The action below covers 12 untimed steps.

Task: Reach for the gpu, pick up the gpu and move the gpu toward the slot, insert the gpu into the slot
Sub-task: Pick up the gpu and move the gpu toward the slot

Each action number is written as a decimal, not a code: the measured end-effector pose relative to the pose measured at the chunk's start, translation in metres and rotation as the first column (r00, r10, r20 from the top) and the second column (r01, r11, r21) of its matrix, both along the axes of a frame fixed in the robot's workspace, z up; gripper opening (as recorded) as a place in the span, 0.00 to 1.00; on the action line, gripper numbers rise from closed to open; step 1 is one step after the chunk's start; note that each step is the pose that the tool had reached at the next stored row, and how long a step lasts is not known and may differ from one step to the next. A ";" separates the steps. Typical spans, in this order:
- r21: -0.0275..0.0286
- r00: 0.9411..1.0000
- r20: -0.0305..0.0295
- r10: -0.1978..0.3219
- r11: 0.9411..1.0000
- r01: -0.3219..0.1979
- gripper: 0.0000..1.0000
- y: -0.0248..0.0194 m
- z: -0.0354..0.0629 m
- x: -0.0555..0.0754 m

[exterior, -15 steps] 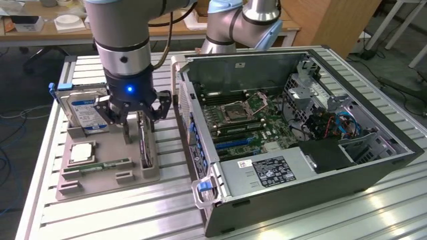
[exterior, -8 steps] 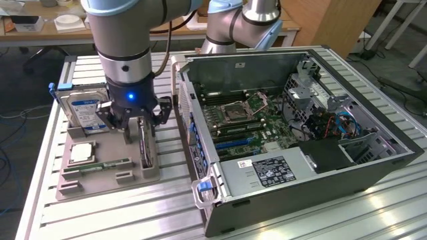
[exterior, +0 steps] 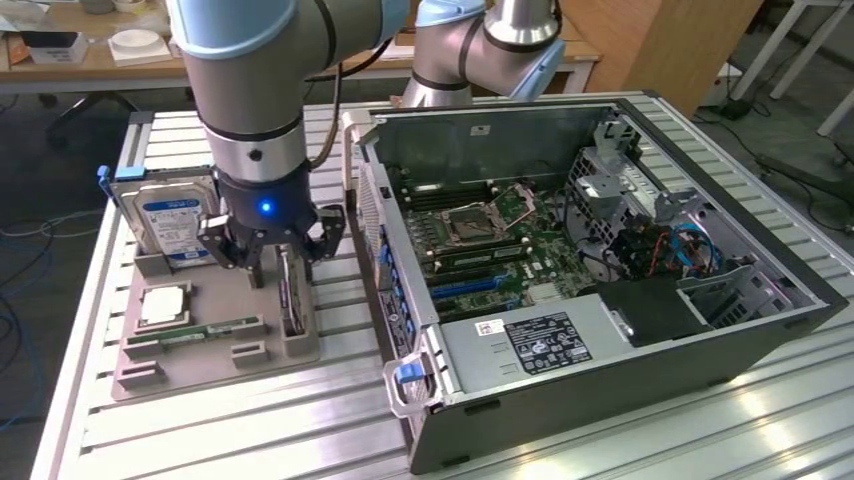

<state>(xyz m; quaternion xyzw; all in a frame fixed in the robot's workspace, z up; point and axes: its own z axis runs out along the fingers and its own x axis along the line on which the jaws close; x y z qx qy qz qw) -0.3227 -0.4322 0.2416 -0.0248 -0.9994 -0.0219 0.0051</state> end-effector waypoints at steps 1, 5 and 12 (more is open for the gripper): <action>0.000 1.000 0.000 0.000 1.000 0.000 0.59 0.0000 -0.0018 0.000; 0.000 1.000 0.000 -0.001 1.000 0.001 0.59 0.0000 -0.0090 0.000; 0.000 1.000 0.000 -0.001 1.000 0.001 0.59 0.0001 -0.0125 0.000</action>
